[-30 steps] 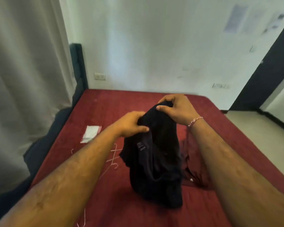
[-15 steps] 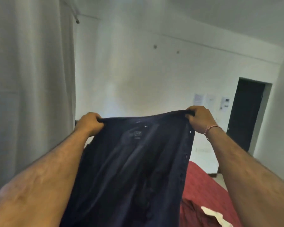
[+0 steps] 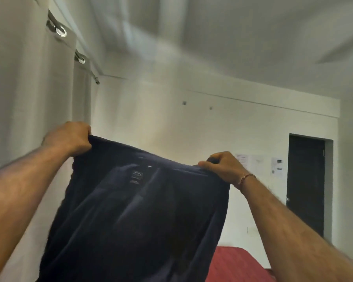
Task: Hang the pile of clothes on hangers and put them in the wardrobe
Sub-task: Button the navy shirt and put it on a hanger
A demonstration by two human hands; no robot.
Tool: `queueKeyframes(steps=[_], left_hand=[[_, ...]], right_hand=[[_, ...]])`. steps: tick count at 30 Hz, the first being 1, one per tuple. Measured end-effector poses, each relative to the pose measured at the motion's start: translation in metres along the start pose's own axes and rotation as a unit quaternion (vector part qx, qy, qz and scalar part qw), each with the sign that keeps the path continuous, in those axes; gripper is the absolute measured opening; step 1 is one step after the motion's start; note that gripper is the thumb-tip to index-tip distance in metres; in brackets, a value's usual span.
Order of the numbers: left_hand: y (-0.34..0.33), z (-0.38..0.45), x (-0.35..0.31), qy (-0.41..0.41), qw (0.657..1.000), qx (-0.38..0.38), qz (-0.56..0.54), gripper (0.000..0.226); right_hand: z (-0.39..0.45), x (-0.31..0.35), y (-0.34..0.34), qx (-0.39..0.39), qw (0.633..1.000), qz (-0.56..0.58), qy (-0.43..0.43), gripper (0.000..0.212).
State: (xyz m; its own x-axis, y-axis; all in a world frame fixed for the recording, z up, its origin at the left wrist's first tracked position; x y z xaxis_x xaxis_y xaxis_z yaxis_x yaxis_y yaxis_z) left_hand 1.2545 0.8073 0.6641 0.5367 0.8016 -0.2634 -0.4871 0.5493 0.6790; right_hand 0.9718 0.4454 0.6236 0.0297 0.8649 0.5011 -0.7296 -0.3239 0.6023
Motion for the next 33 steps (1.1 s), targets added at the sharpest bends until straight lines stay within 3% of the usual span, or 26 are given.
queueKeyframes(steps=[3,5,7,8,11,13,16,18,20,22,25,30,33], left_hand=[[0.005,-0.018,-0.001,0.088,0.986,-0.035,-0.135,0.014],[-0.004,-0.034,0.002,0.147,0.949,-0.032,-0.277,0.012],[-0.016,-0.048,0.008,0.181,0.909,-0.021,-0.375,0.013],[-0.018,-0.052,0.011,0.182,0.904,-0.029,-0.386,0.013],[-0.004,-0.065,0.01,0.112,0.948,-0.071,-0.29,0.008],[-0.005,-0.078,0.005,0.064,0.959,-0.004,-0.276,0.017],[-0.028,-0.108,0.01,0.031,0.919,0.243,-0.309,0.025],[-0.042,-0.127,0.031,-0.002,0.906,0.358,-0.228,0.031],[-0.05,-0.13,0.061,-0.041,0.94,0.335,-0.051,0.037],[-0.057,-0.13,0.087,-0.054,0.966,0.249,0.043,0.033],[-0.065,-0.149,0.13,0.031,0.987,0.154,-0.04,0.01],[-0.088,-0.205,0.195,0.167,0.954,0.147,-0.2,0.032],[-0.1,-0.215,0.219,0.171,0.953,0.166,-0.187,0.04]], right_hand=[[-0.007,-0.015,0.003,0.08,0.996,0.023,0.019,0.019],[-0.008,-0.033,-0.002,0.12,0.992,-0.031,0.001,0.019],[-0.006,-0.052,-0.003,0.105,0.986,-0.123,-0.034,0.028],[-0.007,-0.061,-0.003,0.084,0.987,-0.129,-0.054,0.034],[-0.016,-0.08,-0.014,0.084,0.992,-0.033,-0.086,0.032],[-0.027,-0.085,-0.018,0.104,0.988,0.018,-0.115,0.025],[-0.047,-0.092,-0.018,0.085,0.985,0.021,-0.147,0.046],[-0.066,-0.09,-0.021,0.1,0.983,0.026,-0.151,0.047],[-0.09,-0.086,-0.034,0.176,0.97,0.056,-0.159,0.029],[-0.113,-0.076,-0.051,0.238,0.955,0.056,-0.169,0.017],[-0.136,-0.075,-0.07,0.218,0.956,-0.01,-0.196,0.019],[-0.175,-0.084,-0.099,0.136,0.963,0.033,-0.231,0.018],[-0.197,-0.079,-0.109,0.101,0.962,-0.031,-0.252,0.029]])
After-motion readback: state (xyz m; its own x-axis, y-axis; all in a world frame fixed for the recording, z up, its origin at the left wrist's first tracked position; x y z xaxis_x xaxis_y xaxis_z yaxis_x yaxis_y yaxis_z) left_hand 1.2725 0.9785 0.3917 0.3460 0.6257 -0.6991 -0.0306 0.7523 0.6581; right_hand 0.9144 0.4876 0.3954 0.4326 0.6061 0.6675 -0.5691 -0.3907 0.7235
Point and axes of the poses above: each hand's wrist, its own z-axis towards the middle knuckle, its own y-axis out of the back of the hand, x = y × z, the point moved 7 cm from there along z, towards the middle knuckle
